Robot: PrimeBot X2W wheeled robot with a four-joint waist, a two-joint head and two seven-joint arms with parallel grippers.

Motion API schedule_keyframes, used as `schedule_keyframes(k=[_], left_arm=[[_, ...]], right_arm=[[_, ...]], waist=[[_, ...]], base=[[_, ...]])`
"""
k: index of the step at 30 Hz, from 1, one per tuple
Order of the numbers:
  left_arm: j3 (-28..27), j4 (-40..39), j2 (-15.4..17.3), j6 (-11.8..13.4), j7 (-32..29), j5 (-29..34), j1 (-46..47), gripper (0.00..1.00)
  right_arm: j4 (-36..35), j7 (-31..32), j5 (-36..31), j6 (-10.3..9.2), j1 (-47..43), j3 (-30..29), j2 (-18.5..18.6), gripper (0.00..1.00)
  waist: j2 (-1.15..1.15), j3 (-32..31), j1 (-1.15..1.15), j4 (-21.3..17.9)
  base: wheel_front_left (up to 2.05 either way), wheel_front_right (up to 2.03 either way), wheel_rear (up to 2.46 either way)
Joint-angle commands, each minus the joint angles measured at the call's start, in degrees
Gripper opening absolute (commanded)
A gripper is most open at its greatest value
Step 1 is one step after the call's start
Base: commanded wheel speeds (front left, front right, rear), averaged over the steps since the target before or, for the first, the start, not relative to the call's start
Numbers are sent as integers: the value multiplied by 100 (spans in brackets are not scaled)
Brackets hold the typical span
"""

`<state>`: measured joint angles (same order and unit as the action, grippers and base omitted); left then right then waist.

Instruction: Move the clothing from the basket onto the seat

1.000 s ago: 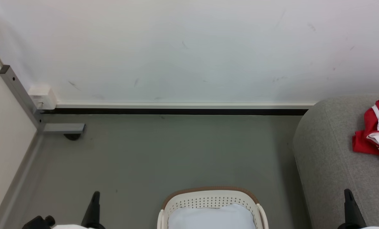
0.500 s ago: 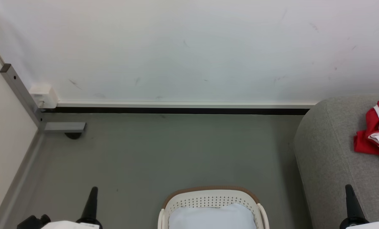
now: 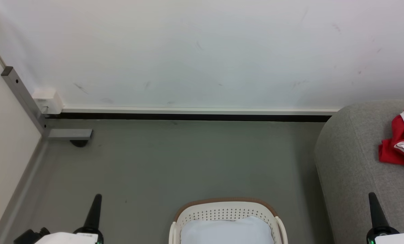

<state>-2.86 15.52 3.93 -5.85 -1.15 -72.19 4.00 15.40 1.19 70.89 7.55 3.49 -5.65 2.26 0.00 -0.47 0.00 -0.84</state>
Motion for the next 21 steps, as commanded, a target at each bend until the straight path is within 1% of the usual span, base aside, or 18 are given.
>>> schedule_keyframes(k=[1,21], left_arm=[[-38,-65,0,-35,-41,-139,97,0],[-202,-104,-48,-105,-292,-1048,175,0]], right_arm=[[-59,39,151,-7,134,-19,67,0],[-105,281,1103,-9,216,-56,78,0]], waist=[[0,2,0,3],[0,28,0,37]], base=[[0,0,0],[0,0,0]])
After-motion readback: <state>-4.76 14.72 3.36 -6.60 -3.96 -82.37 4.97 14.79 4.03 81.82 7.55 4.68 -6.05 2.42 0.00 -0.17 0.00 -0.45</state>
